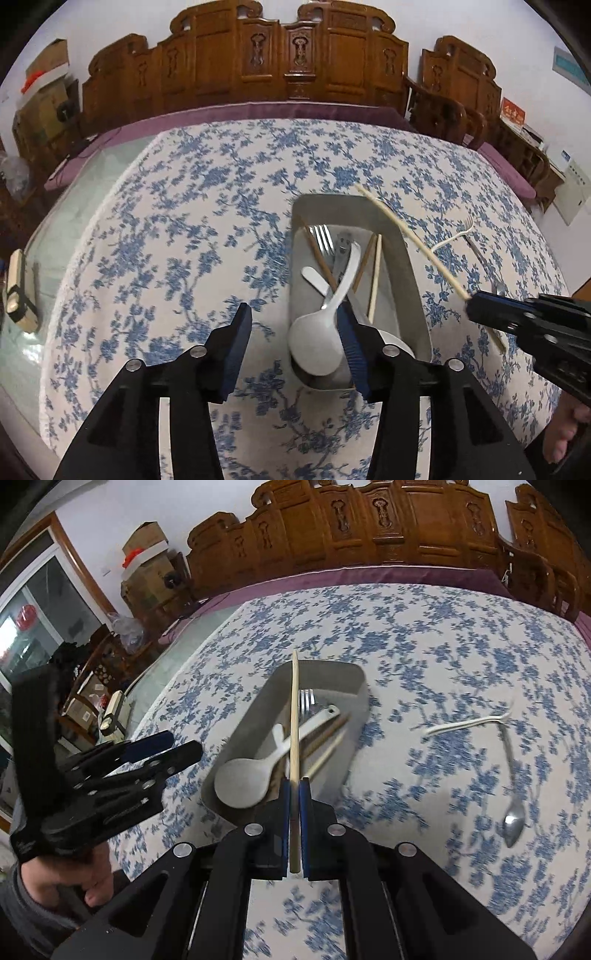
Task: Organize utensils
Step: 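Lower the white spoon into the tray and open the left tool while the right tool lowers the bamboo chopstick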
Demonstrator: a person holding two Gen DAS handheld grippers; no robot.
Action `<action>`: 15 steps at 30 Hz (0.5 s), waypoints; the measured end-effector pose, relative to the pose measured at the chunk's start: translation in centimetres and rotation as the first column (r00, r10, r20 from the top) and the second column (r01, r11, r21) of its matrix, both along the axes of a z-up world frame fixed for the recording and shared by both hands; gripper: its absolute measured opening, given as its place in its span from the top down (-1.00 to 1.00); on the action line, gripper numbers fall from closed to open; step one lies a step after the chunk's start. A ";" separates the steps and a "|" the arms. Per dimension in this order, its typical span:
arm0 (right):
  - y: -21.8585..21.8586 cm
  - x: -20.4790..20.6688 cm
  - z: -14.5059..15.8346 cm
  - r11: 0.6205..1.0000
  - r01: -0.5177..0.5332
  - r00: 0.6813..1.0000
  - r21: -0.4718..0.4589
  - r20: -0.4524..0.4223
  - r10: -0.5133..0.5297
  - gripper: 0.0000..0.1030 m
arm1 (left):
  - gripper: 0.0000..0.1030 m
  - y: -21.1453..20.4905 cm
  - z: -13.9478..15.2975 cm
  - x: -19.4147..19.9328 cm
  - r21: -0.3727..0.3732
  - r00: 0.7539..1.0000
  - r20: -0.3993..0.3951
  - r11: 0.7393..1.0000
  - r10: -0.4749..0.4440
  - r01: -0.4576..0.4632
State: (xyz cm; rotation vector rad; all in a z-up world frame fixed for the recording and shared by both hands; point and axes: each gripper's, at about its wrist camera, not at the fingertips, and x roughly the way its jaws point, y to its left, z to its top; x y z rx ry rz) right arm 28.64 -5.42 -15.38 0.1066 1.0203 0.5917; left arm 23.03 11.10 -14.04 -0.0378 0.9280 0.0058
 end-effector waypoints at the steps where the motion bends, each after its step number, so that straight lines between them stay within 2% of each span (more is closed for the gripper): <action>1: 0.3 0.2 -0.2 1.000 0.003 1.000 0.006 -0.006 -0.003 0.88 | 0.05 0.4 0.2 -0.2 0.002 1.000 0.006 1.000 0.003 -0.003; 6: 1.7 1.6 -1.4 0.999 0.025 0.999 0.030 -0.046 -0.023 0.88 | -0.03 2.1 0.8 -0.8 0.005 1.000 0.020 1.000 0.019 -0.019; 15: 4.0 2.7 -3.6 0.999 0.030 0.998 -0.037 -0.060 -0.032 0.89 | -0.10 4.3 0.7 -1.6 -0.001 0.998 0.023 0.998 0.058 -0.058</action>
